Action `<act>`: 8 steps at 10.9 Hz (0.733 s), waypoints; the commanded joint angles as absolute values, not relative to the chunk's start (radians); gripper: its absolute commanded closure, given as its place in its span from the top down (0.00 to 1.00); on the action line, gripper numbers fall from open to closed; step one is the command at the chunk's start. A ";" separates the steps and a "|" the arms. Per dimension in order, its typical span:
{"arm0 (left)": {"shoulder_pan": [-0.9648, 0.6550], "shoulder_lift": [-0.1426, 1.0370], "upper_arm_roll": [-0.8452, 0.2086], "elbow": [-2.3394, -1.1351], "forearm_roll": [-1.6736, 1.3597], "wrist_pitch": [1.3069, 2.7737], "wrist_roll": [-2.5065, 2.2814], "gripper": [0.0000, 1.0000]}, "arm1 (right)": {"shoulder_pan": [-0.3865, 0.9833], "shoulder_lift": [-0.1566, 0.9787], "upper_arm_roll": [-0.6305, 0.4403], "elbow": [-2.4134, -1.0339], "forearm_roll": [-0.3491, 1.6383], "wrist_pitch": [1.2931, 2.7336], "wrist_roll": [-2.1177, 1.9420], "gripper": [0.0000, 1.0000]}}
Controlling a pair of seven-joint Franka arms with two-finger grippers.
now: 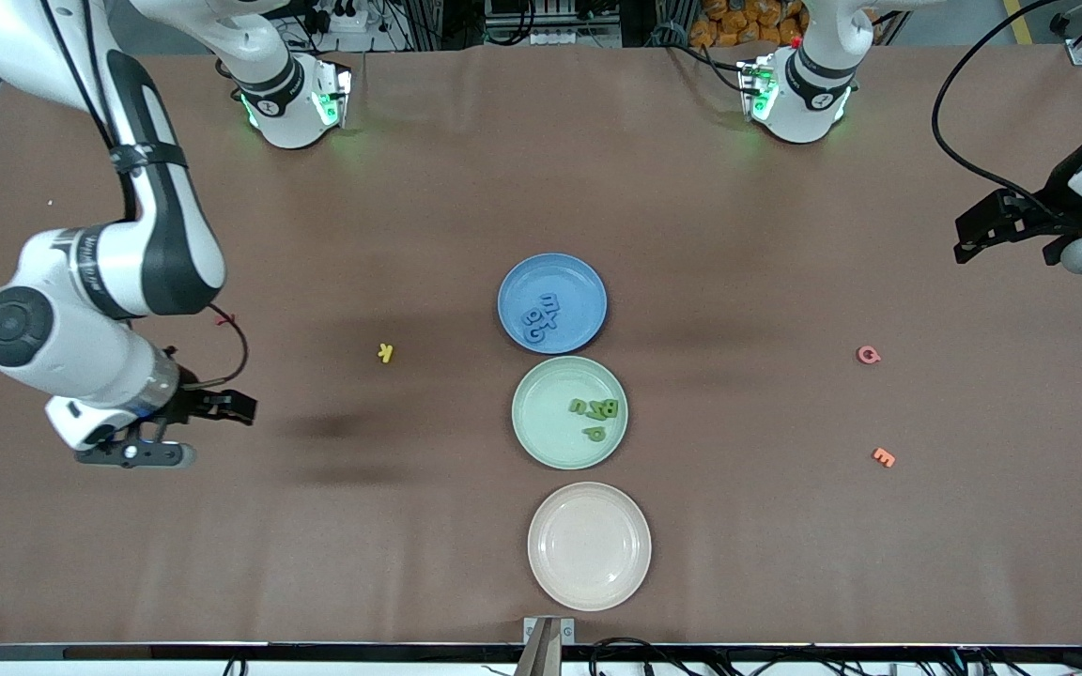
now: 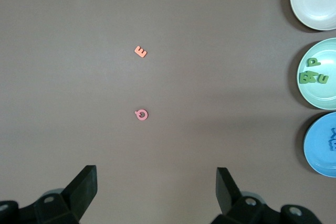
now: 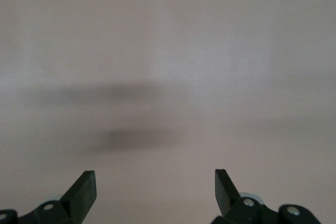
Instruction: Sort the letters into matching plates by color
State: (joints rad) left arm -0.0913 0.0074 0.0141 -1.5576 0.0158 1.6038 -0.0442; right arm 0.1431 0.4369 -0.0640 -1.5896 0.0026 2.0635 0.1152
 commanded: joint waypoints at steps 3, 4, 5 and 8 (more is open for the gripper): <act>-0.086 0.006 0.015 -1.545 -0.002 1.598 -0.023 1.00 | 0.140 0.246 -0.126 -1.603 -0.121 1.903 0.092 1.00; -0.086 0.006 0.017 -1.545 0.002 1.598 -0.021 1.00 | 0.140 0.206 -0.135 -1.597 -0.121 1.847 0.091 1.00; -0.083 0.006 0.017 -1.545 0.002 1.598 -0.021 1.00 | 0.140 0.183 -0.135 -1.563 -0.120 1.768 0.091 1.00; -0.083 0.006 0.017 -1.545 0.000 1.598 -0.021 1.00 | 0.140 0.173 -0.133 -1.386 -0.104 1.525 0.094 1.00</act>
State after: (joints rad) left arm -0.0885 0.0071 0.0157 -1.5536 0.0158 1.6038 -0.0442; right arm 0.1413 0.1788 -0.1369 -1.4883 -0.1030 1.6367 0.0979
